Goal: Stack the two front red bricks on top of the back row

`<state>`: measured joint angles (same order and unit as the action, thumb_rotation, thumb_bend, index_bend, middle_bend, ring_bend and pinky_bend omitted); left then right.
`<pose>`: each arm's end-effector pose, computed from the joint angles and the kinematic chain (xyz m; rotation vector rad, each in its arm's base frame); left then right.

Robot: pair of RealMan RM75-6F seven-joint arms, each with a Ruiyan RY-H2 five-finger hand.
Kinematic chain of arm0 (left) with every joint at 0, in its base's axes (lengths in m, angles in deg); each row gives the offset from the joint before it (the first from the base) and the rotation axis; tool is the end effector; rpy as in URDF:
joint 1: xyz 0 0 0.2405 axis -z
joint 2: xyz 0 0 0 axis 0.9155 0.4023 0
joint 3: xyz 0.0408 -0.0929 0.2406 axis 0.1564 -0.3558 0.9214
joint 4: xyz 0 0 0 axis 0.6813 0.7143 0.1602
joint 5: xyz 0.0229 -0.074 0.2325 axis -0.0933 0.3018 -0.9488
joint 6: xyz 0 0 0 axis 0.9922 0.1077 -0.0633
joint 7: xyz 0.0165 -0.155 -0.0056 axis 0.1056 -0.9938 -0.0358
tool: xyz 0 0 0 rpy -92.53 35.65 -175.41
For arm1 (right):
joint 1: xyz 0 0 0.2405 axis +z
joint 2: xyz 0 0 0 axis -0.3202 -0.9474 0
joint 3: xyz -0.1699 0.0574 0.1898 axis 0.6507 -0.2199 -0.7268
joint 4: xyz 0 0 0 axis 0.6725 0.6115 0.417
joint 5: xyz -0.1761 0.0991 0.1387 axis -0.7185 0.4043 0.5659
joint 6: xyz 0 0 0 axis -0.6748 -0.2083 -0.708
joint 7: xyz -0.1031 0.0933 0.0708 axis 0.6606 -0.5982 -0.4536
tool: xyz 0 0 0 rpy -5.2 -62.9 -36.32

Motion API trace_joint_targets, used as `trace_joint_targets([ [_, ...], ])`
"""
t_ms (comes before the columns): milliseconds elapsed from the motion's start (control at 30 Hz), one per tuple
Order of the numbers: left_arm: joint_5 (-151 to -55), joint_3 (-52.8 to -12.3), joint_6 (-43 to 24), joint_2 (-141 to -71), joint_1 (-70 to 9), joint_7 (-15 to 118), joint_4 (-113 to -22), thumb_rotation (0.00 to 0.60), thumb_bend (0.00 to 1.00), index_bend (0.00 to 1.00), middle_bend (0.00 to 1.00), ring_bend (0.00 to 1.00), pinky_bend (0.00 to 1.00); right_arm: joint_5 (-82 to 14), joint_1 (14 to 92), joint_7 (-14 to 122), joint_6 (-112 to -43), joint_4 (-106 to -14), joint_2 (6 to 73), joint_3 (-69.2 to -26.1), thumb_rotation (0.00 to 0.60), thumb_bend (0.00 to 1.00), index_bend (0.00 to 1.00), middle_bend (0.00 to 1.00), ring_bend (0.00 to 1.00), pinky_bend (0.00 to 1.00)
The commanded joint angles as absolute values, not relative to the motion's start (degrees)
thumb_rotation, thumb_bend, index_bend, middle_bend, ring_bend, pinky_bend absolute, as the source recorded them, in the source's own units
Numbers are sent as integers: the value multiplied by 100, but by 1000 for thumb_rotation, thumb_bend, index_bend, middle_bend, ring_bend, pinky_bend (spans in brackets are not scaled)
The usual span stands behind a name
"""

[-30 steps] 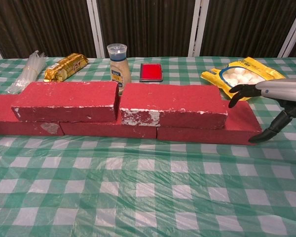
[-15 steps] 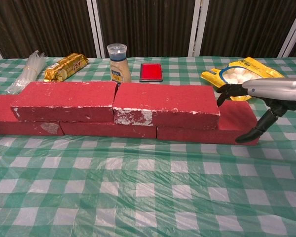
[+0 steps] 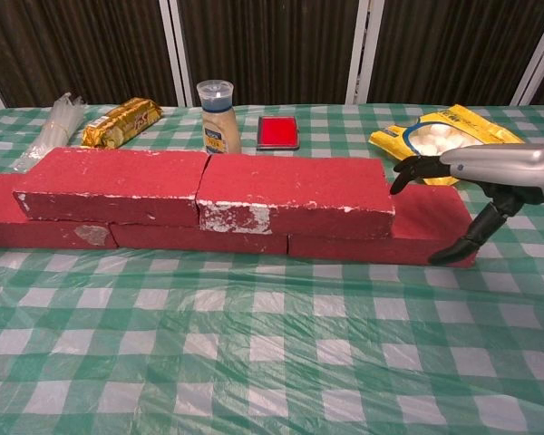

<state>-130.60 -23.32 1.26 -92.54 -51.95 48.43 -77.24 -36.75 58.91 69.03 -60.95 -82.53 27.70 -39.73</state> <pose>-0.3352 0.2360 0.0793 -1.6525 -0.9102 -0.8455 -0.2006 -0.3262 -0.0035 2.0100 -1.0563 0.7077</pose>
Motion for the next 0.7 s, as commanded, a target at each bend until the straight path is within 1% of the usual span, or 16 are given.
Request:
trace_joint_targets([
  [33,-13080,-2332,190,-9240,-5222,4864,-7738,600,330,0,0,0,25,-3938,5608,6829,-6499,-8453,2516,-3854,437,31,169,0,0,0],
  [100,-13118,-2331,276,-9230,-5252,4880,-7747,600,330,0,0,0,25,-4314,5319,6784,-7032,-8543,2410,-3767,438,36,84,0,0,0],
  [167,-13183,-2335,398,-9226,-5284,4919,-7759,600,340,0,0,0,26,-4913,4859,6688,-7899,-8566,2405,-3618,458,38,23,0,0,0],
  [233,-13228,-2346,526,-9241,-5325,5009,-7764,600,365,0,0,0,25,-5402,4327,6736,-8760,-8457,2475,-3385,492,39,4,0,0,0],
  [333,-13311,-2343,680,-9281,-5377,5168,-7810,600,389,0,0,0,24,-5789,3579,6934,-9890,-8045,2775,-3179,540,51,0,0,0,0],
  [400,-13358,-2333,748,-9311,-5404,5286,-7825,600,390,0,0,0,23,-5869,3229,6776,-10343,-7657,2991,-3137,549,61,0,0,0,0],
  [467,-13362,-2333,789,-9343,-5432,5433,-7858,600,389,0,0,0,24,-5857,3091,6745,-10362,-7464,3014,-3093,554,74,0,0,0,0],
  [567,-13308,-2347,783,-9366,-5456,5598,-7901,600,390,0,0,0,24,-5915,3038,6526,-10397,-7492,2916,-3169,555,83,0,0,0,0],
  [700,-13284,-2359,780,-9379,-5468,5691,-7947,600,389,0,0,0,24,-5836,3007,6459,-10207,-7591,2770,-3214,554,83,0,0,0,0],
])
